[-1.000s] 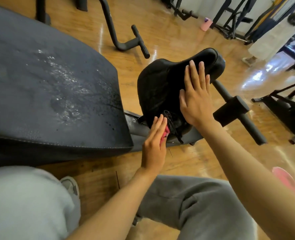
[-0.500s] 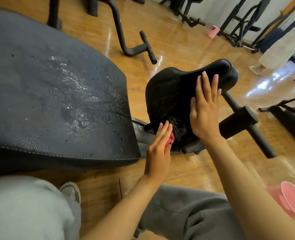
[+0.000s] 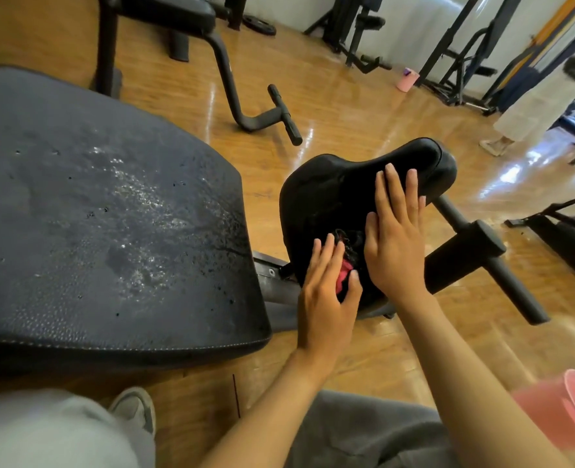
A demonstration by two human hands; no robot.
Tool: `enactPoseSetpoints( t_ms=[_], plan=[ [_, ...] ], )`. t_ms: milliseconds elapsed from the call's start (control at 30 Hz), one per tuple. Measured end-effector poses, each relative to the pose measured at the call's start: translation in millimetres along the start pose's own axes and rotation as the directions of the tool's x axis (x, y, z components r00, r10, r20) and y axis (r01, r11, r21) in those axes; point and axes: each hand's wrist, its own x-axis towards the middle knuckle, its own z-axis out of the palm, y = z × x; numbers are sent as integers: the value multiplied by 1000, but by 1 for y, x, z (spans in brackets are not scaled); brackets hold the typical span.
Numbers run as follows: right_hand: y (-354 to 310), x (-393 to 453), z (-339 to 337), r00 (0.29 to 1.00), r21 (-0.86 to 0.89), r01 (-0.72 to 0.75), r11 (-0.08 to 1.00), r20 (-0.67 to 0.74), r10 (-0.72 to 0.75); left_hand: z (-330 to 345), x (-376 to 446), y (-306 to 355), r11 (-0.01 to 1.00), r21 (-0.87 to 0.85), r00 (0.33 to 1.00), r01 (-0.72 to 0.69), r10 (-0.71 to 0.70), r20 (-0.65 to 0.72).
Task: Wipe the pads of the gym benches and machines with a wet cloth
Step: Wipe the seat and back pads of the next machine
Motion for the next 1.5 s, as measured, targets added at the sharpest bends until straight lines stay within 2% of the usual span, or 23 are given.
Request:
enactPoseSetpoints(
  t_ms=[100, 267, 333, 400, 500, 600, 667, 733, 833, 933, 1000, 1067, 1200, 1267, 1367, 1500],
  plan=[
    [1, 0, 0, 1000, 30, -6, 1000, 0, 6, 2, 7, -1, 1000, 6, 1000, -3, 4, -29],
    [1, 0, 1, 1000, 26, -3, 1000, -20, 4, 7, 105, 13, 997, 60, 998, 54, -52, -48],
    [-2, -1, -1, 1000, -24, -9, 1000, -8, 9, 8, 112, 12, 998, 46, 997, 42, -39, -61],
    [-3, 0, -3, 1000, -114, 6, 993, 22, -4, 8, 84, 7, 999, 28, 995, 22, -19, -102],
    [2, 8, -14, 993, -266, 104, 958, 87, -84, 9, 34, 4, 1000, 11, 993, -11, 12, -114],
    [13, 16, -26, 977, -318, 196, 928, 143, -158, 12, 84, 13, 1000, -14, 994, 3, -5, -109],
    [10, 17, -23, 981, -303, 176, 936, 135, -140, 15, 143, 19, 998, 2, 997, 60, -60, -50],
    [-2, 15, -12, 994, -284, 84, 955, 85, -62, 12, 175, 18, 997, 59, 999, 48, -47, -9],
    [-15, 14, 1, 999, -251, -48, 967, 11, 53, 2, 151, 10, 999, 46, 1000, -6, 6, -1],
    [-14, 15, 2, 997, -216, -79, 973, -10, 79, 1, 106, 7, 999, 20, 999, -32, 33, -19],
    [-14, 16, 3, 997, -206, -80, 975, -7, 80, 7, 116, 14, 1000, -6, 999, 21, -21, -37],
    [-15, 18, 3, 997, -197, -75, 978, -3, 76, 14, 148, 18, 999, 12, 999, 52, -52, 4],
    [-15, 18, 2, 996, -171, -84, 982, -24, 81, 1, 203, 0, 979, 145, 965, -141, 103, 241],
    [-16, 19, 3, 996, -144, -86, 986, -33, 82, -9, 205, -20, 962, 157, 943, -223, 171, 286],
    [-14, 20, 4, 996, -130, -85, 988, -38, 81, -10, 203, -34, 970, 191, 983, -154, 129, 133],
    [-12, 19, 5, 997, -109, -69, 992, -52, 64, 5, 219, -23, 975, 190, 993, 118, -110, -51]
  ],
)
